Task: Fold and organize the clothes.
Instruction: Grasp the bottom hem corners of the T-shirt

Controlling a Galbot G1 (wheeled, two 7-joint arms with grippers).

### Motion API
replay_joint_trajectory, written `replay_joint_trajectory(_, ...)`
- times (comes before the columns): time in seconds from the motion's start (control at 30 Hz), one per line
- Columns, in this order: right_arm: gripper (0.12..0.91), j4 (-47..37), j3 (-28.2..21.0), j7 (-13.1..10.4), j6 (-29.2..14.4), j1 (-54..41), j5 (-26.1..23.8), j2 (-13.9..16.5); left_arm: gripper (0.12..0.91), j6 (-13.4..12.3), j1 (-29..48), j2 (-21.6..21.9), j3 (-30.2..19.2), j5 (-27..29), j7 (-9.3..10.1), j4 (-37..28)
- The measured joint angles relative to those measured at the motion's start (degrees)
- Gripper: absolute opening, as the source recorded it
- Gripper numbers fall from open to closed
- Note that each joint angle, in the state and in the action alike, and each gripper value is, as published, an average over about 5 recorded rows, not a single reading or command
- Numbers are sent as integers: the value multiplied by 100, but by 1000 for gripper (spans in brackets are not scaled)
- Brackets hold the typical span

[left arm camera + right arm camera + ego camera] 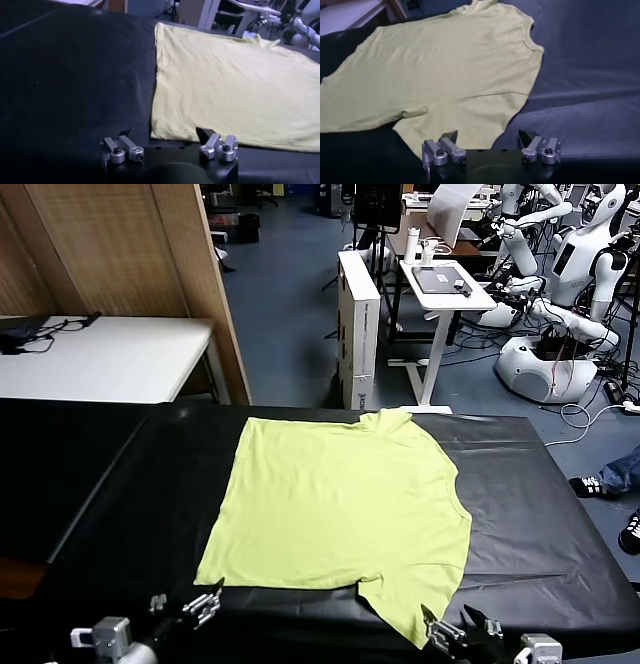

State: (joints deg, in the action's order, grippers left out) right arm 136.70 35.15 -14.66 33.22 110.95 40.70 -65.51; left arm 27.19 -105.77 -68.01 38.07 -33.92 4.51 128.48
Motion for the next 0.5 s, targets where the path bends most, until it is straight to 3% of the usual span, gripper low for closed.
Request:
replay_joint_trajectory(0.13, 565, -13, 2, 0, 2, -3, -5, 0, 555, -11, -19, -17, -3, 11, -3, 0)
replay_joint_trajectory(0.33, 221, -50, 5, 3, 5, -18, -5, 0, 241, -34, -26, -20, -9, 27, -29, -3)
replay_joint_trajectory(0.4, 155, -45, 5, 14, 7, -15, -5, 0, 200, -45, -27, -19, -14, 38, -52, -7)
replay_joint_trajectory(0.5, 140, -18, 11, 20, 4, -11, -5, 0, 158, -60, -35, -15, -20, 66, -108, -11)
